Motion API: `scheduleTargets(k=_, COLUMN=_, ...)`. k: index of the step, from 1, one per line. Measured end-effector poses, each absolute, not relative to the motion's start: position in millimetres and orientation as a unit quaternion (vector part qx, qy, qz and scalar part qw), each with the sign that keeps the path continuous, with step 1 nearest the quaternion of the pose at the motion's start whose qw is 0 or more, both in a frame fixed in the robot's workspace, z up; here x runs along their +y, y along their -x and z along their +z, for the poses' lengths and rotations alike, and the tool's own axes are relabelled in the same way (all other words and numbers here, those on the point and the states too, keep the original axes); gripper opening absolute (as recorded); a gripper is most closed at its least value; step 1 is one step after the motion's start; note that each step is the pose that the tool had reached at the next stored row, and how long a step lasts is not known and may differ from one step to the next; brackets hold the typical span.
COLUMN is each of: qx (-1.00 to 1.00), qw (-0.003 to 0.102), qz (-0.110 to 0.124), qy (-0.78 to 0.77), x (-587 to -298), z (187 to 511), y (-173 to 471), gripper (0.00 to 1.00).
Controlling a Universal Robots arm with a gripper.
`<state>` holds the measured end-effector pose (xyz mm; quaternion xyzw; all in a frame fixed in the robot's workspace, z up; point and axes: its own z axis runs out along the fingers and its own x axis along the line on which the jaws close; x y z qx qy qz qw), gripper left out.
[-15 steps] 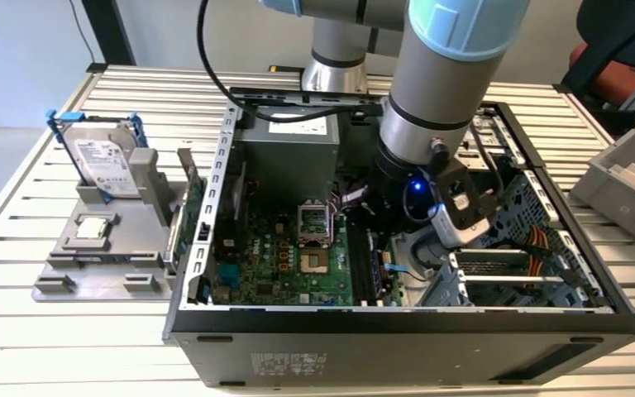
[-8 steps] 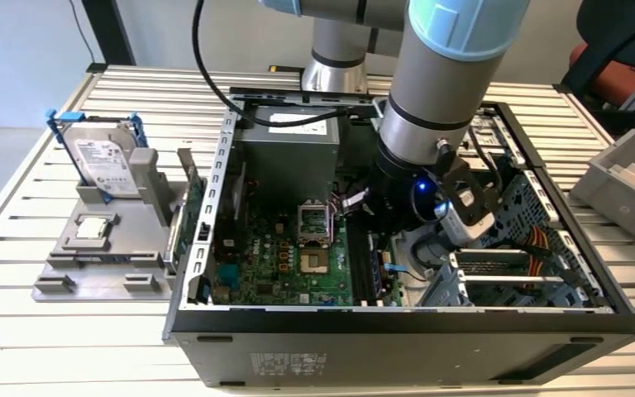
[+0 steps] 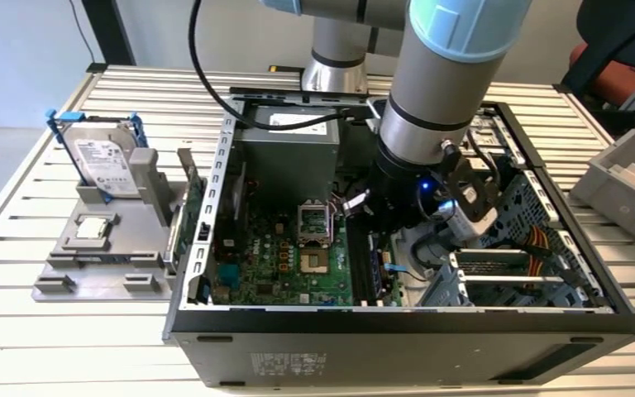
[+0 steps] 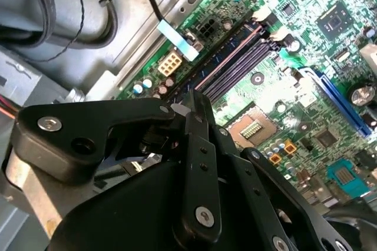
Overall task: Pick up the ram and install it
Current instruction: 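Press down the ram until it locks into place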
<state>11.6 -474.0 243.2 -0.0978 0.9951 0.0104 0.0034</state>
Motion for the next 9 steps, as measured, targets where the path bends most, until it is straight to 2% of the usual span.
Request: scheduleTargets(k=9, qx=0.987, qw=0.003, qz=0.014, qy=0.158, x=-474.0, z=243.2, y=-11.6, gripper=0.00)
